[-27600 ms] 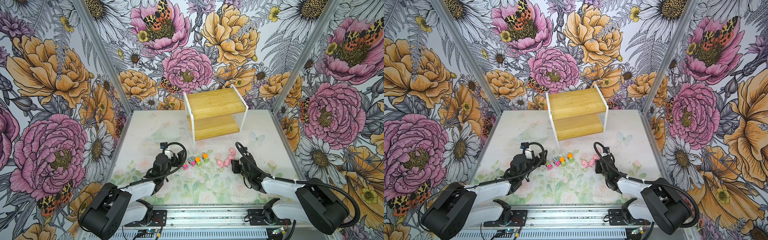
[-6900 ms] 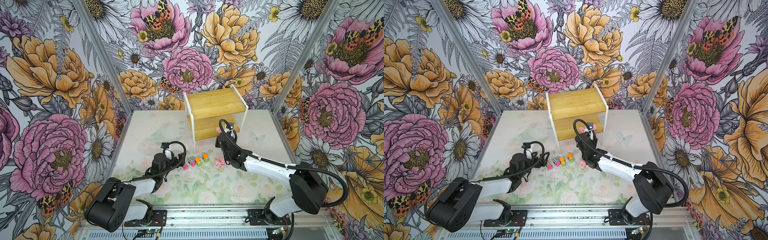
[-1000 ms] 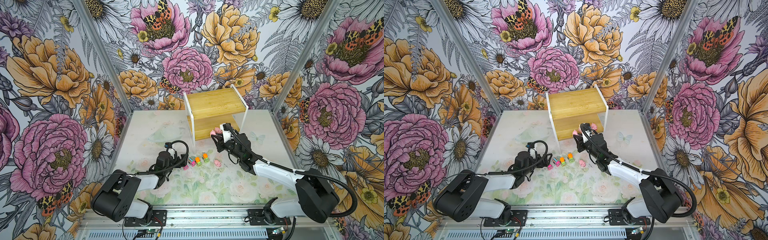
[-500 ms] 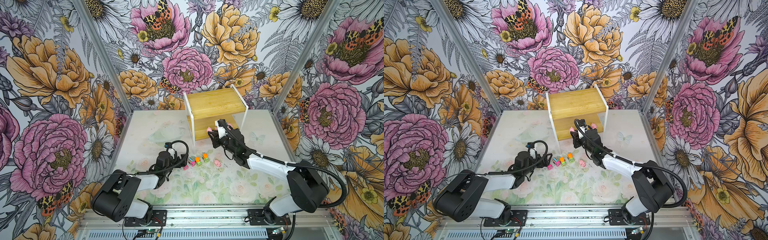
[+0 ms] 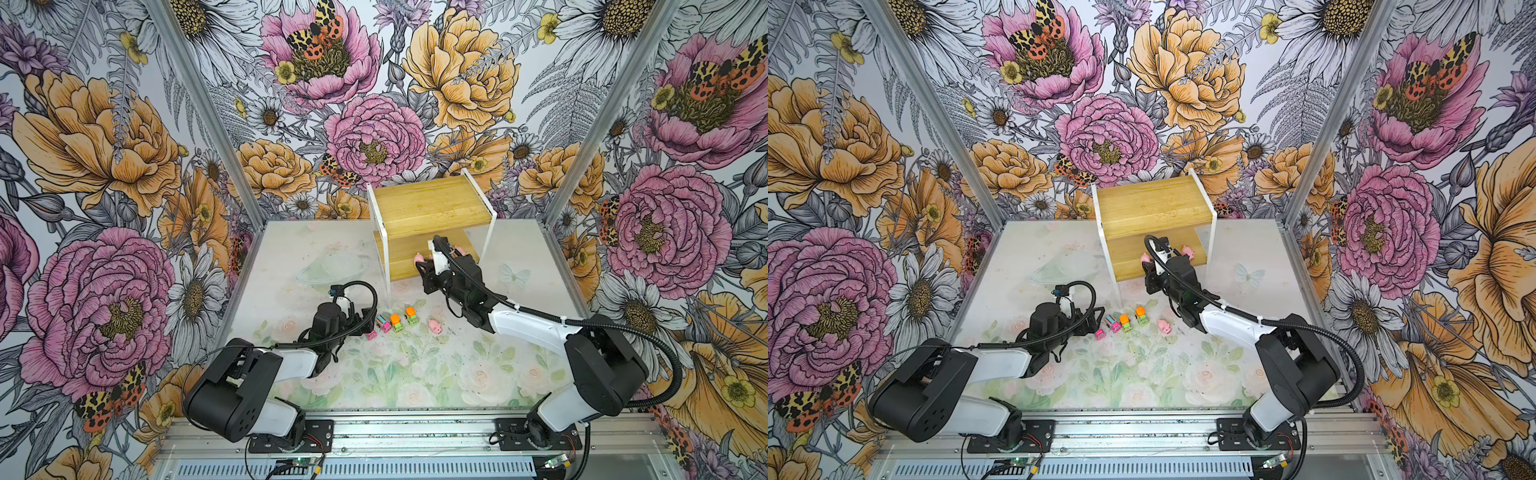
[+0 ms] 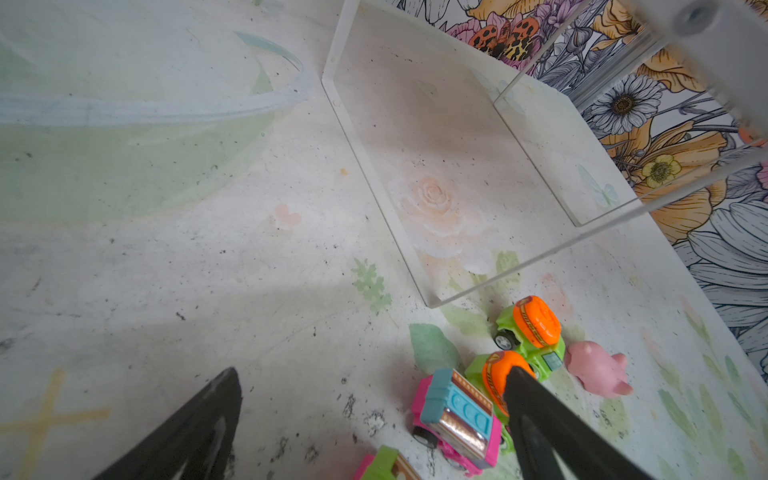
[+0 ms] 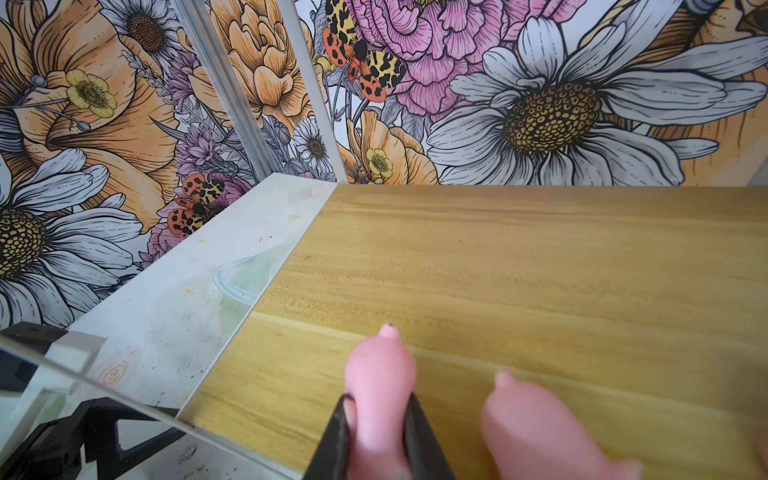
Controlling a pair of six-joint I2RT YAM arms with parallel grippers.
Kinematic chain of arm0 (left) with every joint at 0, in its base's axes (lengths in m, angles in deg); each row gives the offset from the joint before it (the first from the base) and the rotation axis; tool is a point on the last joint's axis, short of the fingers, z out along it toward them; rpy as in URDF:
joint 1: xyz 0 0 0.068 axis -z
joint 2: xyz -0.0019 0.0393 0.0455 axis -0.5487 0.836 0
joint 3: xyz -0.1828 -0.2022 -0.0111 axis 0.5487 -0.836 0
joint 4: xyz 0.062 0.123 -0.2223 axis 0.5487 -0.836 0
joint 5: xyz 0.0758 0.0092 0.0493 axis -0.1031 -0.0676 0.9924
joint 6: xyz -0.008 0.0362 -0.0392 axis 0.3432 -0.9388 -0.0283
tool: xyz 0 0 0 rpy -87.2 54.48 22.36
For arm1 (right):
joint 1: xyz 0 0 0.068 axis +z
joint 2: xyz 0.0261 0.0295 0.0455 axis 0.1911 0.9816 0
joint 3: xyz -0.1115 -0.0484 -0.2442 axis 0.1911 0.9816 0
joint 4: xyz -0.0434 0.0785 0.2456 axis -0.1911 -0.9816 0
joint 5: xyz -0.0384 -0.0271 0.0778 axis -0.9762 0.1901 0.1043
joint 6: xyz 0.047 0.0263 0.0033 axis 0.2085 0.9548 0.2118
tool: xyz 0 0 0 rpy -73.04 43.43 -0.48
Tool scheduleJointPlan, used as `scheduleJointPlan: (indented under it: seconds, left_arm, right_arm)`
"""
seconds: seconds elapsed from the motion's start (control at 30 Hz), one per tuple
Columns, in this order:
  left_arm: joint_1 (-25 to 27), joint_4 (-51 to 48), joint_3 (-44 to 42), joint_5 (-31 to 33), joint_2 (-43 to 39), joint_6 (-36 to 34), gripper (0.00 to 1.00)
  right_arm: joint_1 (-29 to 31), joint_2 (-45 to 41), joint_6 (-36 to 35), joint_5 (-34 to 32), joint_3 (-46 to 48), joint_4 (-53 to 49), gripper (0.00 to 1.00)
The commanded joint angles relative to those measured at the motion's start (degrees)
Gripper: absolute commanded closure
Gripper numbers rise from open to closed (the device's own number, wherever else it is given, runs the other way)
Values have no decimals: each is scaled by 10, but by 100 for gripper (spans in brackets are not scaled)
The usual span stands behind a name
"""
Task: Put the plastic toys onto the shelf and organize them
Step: 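Open the right gripper to release the pig beside the others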
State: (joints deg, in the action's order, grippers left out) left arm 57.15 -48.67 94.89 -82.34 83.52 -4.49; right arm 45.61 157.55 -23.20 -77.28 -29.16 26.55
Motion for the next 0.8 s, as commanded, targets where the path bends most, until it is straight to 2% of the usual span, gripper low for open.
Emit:
scheduleJointPlan:
  seconds: [0.0, 0.6, 0.77]
  left_arm:
    - [3, 19, 10, -13, 4, 2, 1]
    - [1, 29, 9, -17, 14, 4, 1]
    - [0, 31, 8, -18, 15, 4, 1]
  right_arm:
    - [5, 12, 2, -15, -22, -6, 79]
    - [5, 24, 2, -23, -27, -9, 75]
    - [5, 24, 3, -21, -28, -10, 70]
